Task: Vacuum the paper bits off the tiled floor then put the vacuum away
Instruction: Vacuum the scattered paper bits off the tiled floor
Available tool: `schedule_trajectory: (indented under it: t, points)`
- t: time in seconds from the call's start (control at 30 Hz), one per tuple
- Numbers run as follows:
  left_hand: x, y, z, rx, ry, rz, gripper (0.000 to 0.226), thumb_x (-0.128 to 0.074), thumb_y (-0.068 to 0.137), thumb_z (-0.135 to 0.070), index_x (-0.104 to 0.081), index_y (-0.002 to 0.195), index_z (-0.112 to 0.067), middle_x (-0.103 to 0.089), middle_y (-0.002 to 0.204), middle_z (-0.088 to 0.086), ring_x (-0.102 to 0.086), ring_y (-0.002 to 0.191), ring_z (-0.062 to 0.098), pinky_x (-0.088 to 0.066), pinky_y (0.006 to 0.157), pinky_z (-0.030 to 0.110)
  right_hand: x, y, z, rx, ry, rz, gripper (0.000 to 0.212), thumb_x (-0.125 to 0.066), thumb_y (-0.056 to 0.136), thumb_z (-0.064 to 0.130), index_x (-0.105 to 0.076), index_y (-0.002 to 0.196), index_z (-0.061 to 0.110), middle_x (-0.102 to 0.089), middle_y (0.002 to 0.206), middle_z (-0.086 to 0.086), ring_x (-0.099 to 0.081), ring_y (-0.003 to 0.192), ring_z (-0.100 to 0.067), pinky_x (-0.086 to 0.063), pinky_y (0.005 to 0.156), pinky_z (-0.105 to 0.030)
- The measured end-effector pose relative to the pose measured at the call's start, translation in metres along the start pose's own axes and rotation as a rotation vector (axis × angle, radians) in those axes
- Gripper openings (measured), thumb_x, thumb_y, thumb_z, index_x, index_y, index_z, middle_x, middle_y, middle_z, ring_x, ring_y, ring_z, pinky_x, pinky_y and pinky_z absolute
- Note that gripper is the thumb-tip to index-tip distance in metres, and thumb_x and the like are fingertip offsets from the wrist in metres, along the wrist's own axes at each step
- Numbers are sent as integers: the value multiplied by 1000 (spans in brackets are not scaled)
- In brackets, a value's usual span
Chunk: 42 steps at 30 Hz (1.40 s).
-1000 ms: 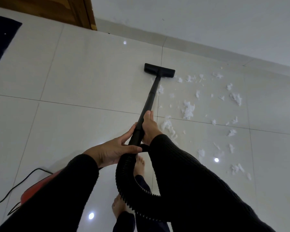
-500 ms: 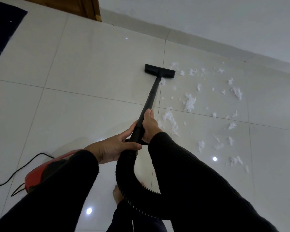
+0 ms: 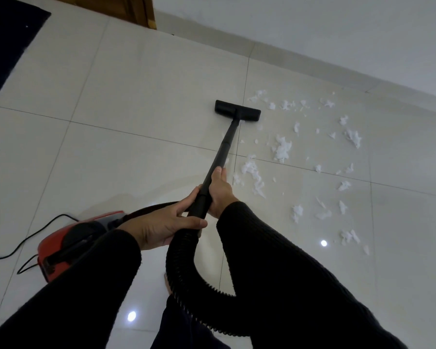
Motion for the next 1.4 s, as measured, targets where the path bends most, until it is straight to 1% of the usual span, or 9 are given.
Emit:
schedule_trajectory:
  t: [0.37, 0.63, 0.9, 1.03, 1.1, 1.17, 1.23, 1.3, 1.4]
  points:
    - [-29, -20, 33, -7, -54, -43, 84, -59, 88, -4, -15, 144, -47, -64, 65, 1, -60, 61, 9, -51, 57, 20, 22, -13, -31, 41, -26, 38, 38, -32, 103, 47, -34, 140, 39, -53, 101, 2, -58, 83, -15, -51, 62, -31]
    - [-44, -32, 58, 5, -36, -27, 82, -59, 87, -8, -17, 143, -50, -64, 67, 0, -61, 64, 9, -52, 60, 21, 36, -21, -56, 38, -34, 42, 48, -32, 102, 46, -26, 148, 31, -48, 107, 0, -53, 77, -14, -50, 59, -29]
    - [-52, -54, 84, 3, -40, -16, 82, -60, 87, -9, -17, 141, -52, -63, 67, 1, -61, 63, 9, -51, 59, 20, 41, -45, -81, 47, -25, 53, 46, -30, 103, 45, -25, 148, 36, -48, 120, -1, -56, 87, -13, -50, 57, -26]
    - [-52, -65, 108, -1, -37, 10, 91, -70, 75, -17, -20, 142, -53, -63, 70, 3, -61, 67, 11, -52, 62, 22, 46, -55, -102, 68, -32, 28, 46, -31, 103, 45, -30, 146, 29, -48, 105, -3, -55, 78, -14, -51, 54, -26]
    - [-53, -72, 119, -5, -46, 12, 91, -71, 74, -16, -21, 141, -53, -63, 70, 3, -61, 68, 11, -52, 62, 21, 46, -64, -115, 73, -57, 15, 45, -31, 102, 47, -31, 144, 31, -50, 106, -3, -57, 83, -16, -52, 58, -29]
    - [-55, -79, 132, -1, -45, 10, 90, -70, 80, -13, -18, 142, -52, -64, 69, 2, -60, 67, 11, -52, 61, 21, 46, -70, -129, 77, -76, 18, 43, -31, 101, 48, -32, 140, 32, -50, 120, -4, -57, 96, -18, -54, 66, -32]
    - [-55, -87, 145, 4, -44, 11, 91, -68, 79, -12, -16, 143, -50, -64, 68, 2, -60, 66, 11, -53, 61, 22, 47, -78, -141, 72, -81, 25, 30, -31, 102, 48, -36, 128, 33, -51, 112, -1, -56, 91, -16, -53, 69, -33]
    - [-57, -95, 156, 5, -42, 19, 94, -71, 75, -15, -16, 143, -50, -64, 68, 2, -61, 66, 11, -53, 61, 22, 49, -85, -156, 44, -54, 31, 38, -31, 103, 45, -33, 139, 33, -50, 99, 5, -55, 80, -12, -49, 65, -30]
    - [-59, -105, 172, 9, -38, 15, 90, -66, 77, -13, -17, 142, -50, -64, 67, 2, -61, 64, 10, -53, 60, 22, 53, -92, -175, 48, -61, 12, 52, -32, 102, 48, -21, 151, 36, -52, 118, -2, -59, 89, -16, -51, 68, -31]
Point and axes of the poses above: each hand's wrist, its own y-axis towards the middle knuckle, its own x-axis out of the back of the hand, z = x × y, the point moved 10 cm from there along y, towards the middle knuckle
